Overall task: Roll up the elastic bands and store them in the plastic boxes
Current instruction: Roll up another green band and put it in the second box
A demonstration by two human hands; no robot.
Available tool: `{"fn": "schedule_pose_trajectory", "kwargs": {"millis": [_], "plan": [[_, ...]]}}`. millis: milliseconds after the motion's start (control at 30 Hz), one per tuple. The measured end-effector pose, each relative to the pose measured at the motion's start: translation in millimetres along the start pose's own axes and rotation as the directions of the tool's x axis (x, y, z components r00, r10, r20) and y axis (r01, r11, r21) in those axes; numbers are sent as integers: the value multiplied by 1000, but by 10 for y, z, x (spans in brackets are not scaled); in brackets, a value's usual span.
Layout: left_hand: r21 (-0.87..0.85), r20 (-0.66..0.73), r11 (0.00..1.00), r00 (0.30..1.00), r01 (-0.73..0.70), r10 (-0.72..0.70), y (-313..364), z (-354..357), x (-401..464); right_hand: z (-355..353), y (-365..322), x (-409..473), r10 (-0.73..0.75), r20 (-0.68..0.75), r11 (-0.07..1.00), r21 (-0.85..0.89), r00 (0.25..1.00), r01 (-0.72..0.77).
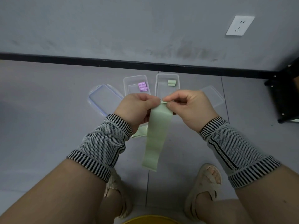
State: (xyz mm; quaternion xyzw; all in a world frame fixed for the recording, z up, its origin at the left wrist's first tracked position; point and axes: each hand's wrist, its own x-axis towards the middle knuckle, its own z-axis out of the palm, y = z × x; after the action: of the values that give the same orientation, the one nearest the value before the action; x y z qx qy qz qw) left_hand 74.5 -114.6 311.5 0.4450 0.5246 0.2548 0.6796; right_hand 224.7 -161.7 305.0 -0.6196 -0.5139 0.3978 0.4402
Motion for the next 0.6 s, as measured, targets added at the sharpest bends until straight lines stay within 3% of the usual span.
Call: {"fn": "schedule_pose_trajectory", "kwargs": {"millis": [167,600], "plan": [[9,6,998,999,-54,54,1,-5,5,-25,-27,4,154,45,967,200,987,-160],[86,11,993,997,-77,76,-17,19,3,-74,-2,13,145,33,984,101,989,-148]]}}
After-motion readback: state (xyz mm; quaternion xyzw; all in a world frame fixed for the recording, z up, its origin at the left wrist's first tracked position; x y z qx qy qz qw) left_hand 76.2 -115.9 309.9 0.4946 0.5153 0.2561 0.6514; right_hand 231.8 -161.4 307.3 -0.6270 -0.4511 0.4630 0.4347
